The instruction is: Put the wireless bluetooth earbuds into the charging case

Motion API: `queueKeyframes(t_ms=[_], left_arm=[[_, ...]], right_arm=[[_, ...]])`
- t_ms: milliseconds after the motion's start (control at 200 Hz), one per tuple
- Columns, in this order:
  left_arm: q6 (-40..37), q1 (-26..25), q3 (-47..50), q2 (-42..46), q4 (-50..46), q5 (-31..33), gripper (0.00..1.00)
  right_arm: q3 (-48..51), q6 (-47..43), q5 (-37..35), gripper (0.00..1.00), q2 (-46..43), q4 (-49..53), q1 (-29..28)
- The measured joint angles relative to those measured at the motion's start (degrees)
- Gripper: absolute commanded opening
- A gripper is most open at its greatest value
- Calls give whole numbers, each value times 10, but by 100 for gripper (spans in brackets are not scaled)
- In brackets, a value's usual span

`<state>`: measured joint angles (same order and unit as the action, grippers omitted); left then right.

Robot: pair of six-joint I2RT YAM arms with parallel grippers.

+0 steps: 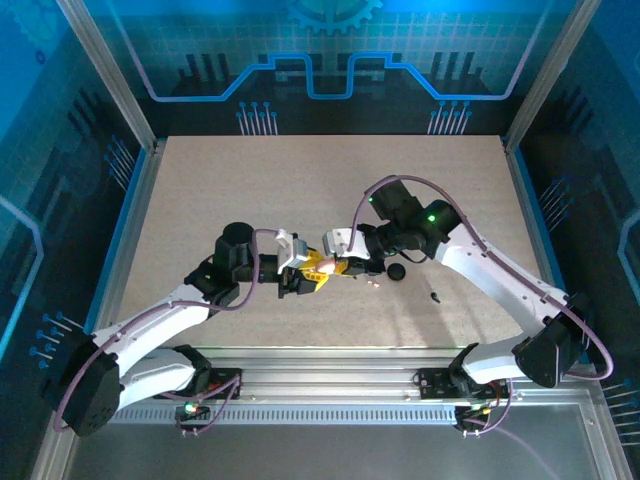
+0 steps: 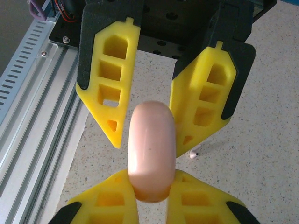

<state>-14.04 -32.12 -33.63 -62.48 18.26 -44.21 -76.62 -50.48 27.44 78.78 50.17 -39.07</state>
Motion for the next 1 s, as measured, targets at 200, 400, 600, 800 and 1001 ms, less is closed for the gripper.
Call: queueKeyframes(t_ms=[200, 400, 600, 800, 1001], left_arm=[[-6, 0, 0, 0, 0, 4, 19], [-13, -2, 0, 0, 0, 7, 13], [-13, -7, 0, 2, 0, 8, 13], [-11, -7, 0, 2, 1, 9, 12], [-9, -7, 0, 2, 5, 8, 12]], right_arm=[[0, 5, 0, 14, 1, 4, 0], [0, 16, -1, 43, 0, -2, 0], [32, 39, 15, 49, -36, -52, 2], [37, 52, 36, 52, -45, -73, 5], [37, 57, 45, 54, -41, -78, 5]])
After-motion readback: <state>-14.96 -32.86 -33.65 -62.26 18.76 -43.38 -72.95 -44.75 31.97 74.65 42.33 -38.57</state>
